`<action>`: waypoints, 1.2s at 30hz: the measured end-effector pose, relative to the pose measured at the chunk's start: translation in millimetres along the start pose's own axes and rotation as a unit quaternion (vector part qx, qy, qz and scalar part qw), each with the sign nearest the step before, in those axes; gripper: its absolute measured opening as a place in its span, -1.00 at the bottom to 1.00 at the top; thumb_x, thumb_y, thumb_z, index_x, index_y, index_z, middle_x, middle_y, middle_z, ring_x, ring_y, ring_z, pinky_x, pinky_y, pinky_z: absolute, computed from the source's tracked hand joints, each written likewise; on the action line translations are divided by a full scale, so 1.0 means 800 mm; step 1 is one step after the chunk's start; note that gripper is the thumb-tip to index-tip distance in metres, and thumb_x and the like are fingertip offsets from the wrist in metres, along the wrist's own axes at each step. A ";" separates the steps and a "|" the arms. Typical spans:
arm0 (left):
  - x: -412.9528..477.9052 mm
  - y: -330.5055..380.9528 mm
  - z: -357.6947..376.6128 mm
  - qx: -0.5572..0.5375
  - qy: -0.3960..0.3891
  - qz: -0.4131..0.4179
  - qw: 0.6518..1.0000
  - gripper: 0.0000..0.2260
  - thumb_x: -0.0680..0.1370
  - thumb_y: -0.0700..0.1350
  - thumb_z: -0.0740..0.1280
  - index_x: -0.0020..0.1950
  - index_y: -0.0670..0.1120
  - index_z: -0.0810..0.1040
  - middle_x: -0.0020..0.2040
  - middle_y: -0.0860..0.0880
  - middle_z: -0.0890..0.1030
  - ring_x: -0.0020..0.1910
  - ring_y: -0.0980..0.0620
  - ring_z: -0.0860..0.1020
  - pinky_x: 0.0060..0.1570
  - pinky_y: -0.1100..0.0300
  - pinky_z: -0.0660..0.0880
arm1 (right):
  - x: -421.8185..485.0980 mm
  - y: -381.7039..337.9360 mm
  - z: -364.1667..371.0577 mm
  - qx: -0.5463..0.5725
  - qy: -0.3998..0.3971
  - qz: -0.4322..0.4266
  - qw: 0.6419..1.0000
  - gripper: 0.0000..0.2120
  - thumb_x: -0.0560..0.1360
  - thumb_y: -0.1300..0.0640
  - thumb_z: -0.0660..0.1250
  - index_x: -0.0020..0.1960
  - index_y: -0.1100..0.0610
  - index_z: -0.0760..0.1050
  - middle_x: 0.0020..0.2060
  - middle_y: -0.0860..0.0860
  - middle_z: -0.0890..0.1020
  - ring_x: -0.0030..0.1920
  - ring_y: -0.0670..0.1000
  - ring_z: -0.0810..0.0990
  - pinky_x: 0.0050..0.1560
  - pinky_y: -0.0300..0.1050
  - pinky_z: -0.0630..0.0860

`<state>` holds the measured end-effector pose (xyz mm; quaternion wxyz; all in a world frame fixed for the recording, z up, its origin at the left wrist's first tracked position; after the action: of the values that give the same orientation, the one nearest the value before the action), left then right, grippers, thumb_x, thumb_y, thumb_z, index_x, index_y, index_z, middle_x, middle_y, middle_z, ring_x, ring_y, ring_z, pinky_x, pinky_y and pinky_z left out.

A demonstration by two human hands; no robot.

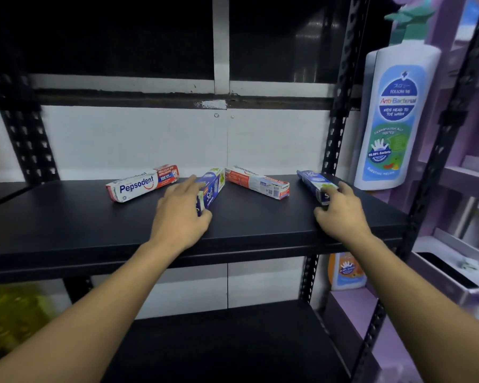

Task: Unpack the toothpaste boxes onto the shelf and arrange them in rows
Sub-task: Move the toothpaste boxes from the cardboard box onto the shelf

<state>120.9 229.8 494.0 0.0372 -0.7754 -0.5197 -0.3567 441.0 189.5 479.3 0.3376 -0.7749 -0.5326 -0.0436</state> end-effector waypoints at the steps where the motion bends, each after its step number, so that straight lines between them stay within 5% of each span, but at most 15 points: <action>1: -0.007 0.006 -0.004 0.013 0.010 0.014 1.000 -0.49 0.47 -0.09 0.35 0.43 -0.04 0.44 0.50 0.01 0.37 0.44 -0.08 0.31 0.36 -0.07 0.30 | -0.011 -0.005 -0.001 0.003 0.014 -0.018 1.000 -0.54 0.46 0.14 0.31 0.35 0.16 0.44 0.50 0.16 0.22 0.41 0.30 0.29 0.34 0.06 0.36; 9: -0.108 0.035 -0.023 0.064 0.050 0.141 0.987 -0.63 0.47 0.00 0.29 0.25 -0.02 0.56 0.25 0.07 0.59 0.23 -0.03 0.47 0.17 0.03 0.36 | -0.146 -0.063 0.009 0.035 0.104 -0.212 0.971 -0.68 0.46 0.12 0.37 0.21 0.08 0.54 0.36 0.06 0.42 0.32 0.16 0.37 0.29 0.07 0.40; 14: -0.179 0.013 0.000 0.086 0.008 0.143 0.986 -0.70 0.51 -0.03 0.32 0.22 -0.05 0.58 0.14 0.03 0.62 0.10 -0.04 0.52 0.08 0.02 0.41 | -0.226 -0.079 0.057 0.029 0.068 -0.251 0.965 -0.74 0.48 0.10 0.36 0.16 0.08 0.56 0.22 0.03 0.49 0.18 0.11 0.44 0.13 0.03 0.44; 24: -0.315 -0.079 0.130 0.147 -0.246 0.062 0.956 -0.65 0.54 0.01 0.24 0.30 -0.04 0.50 0.21 -0.01 0.57 0.17 -0.07 0.49 0.16 -0.01 0.39 | -0.343 -0.016 0.238 -0.063 -0.183 -0.256 0.947 -0.64 0.48 0.07 0.35 0.26 0.09 0.54 0.19 0.05 0.51 0.14 0.13 0.45 0.10 0.08 0.48; 36: -0.516 -0.178 0.288 0.097 -0.497 -0.045 0.861 -0.68 0.57 0.05 0.27 0.29 -0.01 0.48 0.23 -0.06 0.57 0.17 -0.11 0.53 0.09 0.02 0.45 | -0.467 0.107 0.383 -0.177 -0.498 -0.191 0.827 -0.52 0.52 -0.05 0.30 0.41 -0.02 0.36 0.31 0.06 0.44 0.27 0.15 0.39 0.21 0.03 0.42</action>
<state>35.9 71.8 34.1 -0.1671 -0.8182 -0.5353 0.1266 264.2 49.1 43.3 -0.1316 -0.6211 -0.7486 0.1909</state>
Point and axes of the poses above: each hand's wrist, its own x-axis towards the middle knuckle, its own z-axis out of the palm, y = z × x, the point moved 4 cm from there along x, towards the middle knuckle
